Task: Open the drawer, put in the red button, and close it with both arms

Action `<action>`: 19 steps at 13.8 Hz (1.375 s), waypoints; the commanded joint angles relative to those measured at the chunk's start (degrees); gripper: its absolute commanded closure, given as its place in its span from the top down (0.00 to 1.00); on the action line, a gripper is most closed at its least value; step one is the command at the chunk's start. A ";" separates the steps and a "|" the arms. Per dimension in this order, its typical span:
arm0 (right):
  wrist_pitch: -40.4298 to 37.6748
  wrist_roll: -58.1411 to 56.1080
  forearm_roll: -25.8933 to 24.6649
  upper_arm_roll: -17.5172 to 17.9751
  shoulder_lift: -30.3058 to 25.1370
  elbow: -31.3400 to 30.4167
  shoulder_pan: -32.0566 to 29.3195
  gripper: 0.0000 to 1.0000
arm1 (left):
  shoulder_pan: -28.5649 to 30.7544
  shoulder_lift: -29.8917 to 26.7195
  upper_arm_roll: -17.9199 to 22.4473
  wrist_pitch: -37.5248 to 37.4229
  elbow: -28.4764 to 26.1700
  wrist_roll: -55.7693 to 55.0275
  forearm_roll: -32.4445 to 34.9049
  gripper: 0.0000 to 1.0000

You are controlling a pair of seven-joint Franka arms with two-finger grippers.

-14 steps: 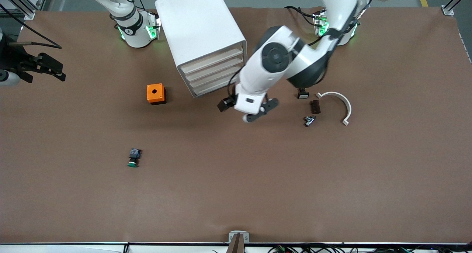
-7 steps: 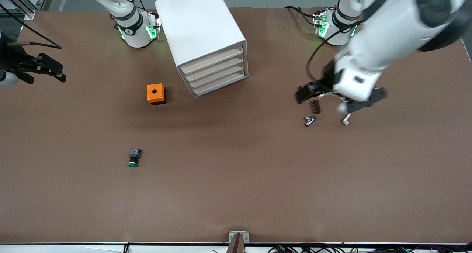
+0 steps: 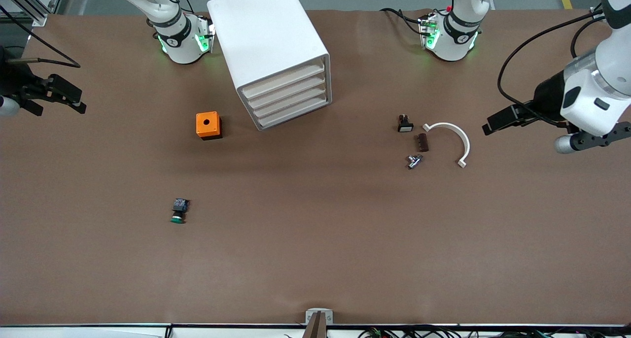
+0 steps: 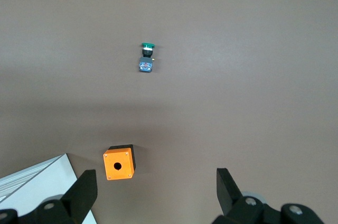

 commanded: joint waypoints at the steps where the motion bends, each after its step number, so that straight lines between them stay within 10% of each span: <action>1: 0.79 -0.76 0.88 -0.03 -2.16 -2.18 -0.54 1.00 | 1.73 -1.59 -0.47 -3.02 -0.87 4.57 1.34 1.00; 9: 0.62 -0.76 0.88 -0.03 -2.07 -2.18 -0.63 1.00 | 9.02 -1.15 -0.56 -2.95 -1.22 16.61 3.72 1.00; 19: 0.71 -0.76 0.88 -0.12 -2.07 -2.18 -0.63 1.00 | 0.24 -1.06 9.90 -0.58 -4.20 21.55 5.83 1.00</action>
